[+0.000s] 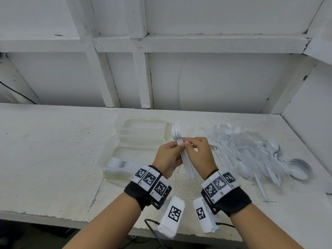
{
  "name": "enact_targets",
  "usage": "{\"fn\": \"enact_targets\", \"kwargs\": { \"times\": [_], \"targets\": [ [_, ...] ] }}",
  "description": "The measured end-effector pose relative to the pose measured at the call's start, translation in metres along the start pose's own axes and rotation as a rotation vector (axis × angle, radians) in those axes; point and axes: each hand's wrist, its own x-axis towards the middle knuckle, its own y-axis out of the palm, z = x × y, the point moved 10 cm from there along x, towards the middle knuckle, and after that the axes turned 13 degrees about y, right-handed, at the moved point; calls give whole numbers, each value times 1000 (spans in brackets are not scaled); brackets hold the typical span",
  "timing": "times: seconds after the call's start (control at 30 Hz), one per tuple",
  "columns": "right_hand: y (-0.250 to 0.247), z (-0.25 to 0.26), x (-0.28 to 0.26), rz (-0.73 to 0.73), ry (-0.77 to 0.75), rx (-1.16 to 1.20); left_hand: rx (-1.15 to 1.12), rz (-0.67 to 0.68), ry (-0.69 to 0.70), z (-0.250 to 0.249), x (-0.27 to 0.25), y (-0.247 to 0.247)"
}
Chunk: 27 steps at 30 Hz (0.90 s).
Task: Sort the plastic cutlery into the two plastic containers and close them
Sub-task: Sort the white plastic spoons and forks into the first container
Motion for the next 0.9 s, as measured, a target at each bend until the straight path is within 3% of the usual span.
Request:
{"fn": "enact_targets", "kwargs": {
  "times": [0.13,0.3,0.47,0.67,0.8,0.9],
  "targets": [
    [8,-4,-1,120,30,40,-75,16,-86,4,-4,-4],
    [18,2,-7,204,-64,-107,-85,-63,-139,10,-4,-21],
    [35,19,-16,254,-190,-311,-92,-157,-97,1,0,-37],
    [56,59,-21,280,-303,-254,-28,-177,-5,-30,5,-61],
    [79,75,-14,301,-341,-284,250,-93,47,-63,4,-85],
    [100,79,-7,342,-328,-335,788,-67,150,-96,5,-127]
  ]
}}
